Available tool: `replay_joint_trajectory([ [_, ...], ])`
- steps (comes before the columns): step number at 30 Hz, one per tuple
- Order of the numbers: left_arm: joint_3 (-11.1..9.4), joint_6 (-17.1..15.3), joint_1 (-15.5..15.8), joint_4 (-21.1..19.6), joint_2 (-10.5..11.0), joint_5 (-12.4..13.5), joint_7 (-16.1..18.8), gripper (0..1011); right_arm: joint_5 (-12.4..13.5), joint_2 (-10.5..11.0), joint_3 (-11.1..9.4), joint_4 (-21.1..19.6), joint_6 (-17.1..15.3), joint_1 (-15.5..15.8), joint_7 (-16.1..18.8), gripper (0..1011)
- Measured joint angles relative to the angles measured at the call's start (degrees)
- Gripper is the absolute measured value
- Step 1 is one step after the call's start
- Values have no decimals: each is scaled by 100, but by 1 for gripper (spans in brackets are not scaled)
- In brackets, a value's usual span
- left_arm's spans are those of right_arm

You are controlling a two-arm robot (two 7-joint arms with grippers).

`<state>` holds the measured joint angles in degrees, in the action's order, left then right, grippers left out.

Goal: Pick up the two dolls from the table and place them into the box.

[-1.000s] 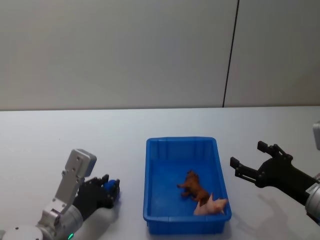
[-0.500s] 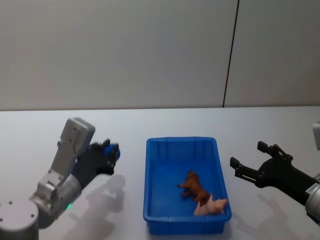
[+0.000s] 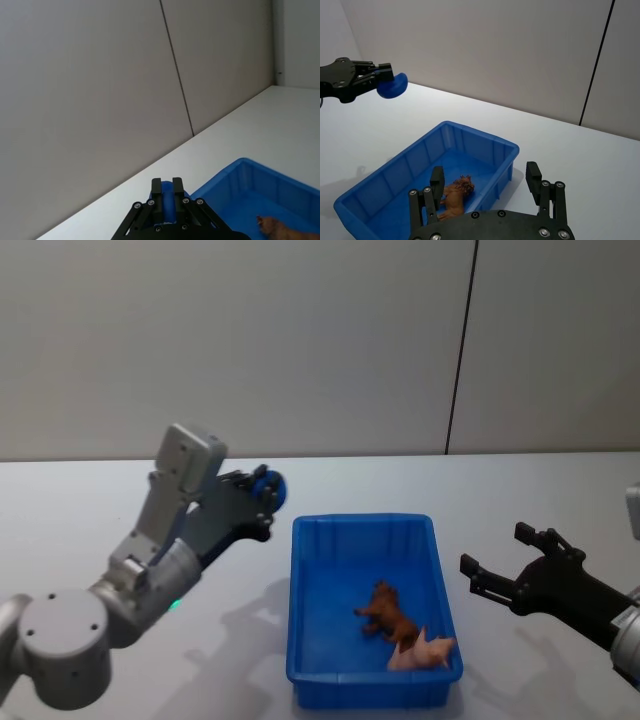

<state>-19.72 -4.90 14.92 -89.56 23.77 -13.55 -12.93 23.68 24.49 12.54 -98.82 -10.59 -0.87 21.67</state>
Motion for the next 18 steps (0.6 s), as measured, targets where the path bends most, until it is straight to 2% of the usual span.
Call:
replay_joint_trajectory([
  [11,-214,100,228,307,-371,43,-294,107,0,0,0,0,0,0,0,1001],
  [18,-323,112,265,495,-507,39,-381,264,0,0,0,0,0,0,0,1001],
])
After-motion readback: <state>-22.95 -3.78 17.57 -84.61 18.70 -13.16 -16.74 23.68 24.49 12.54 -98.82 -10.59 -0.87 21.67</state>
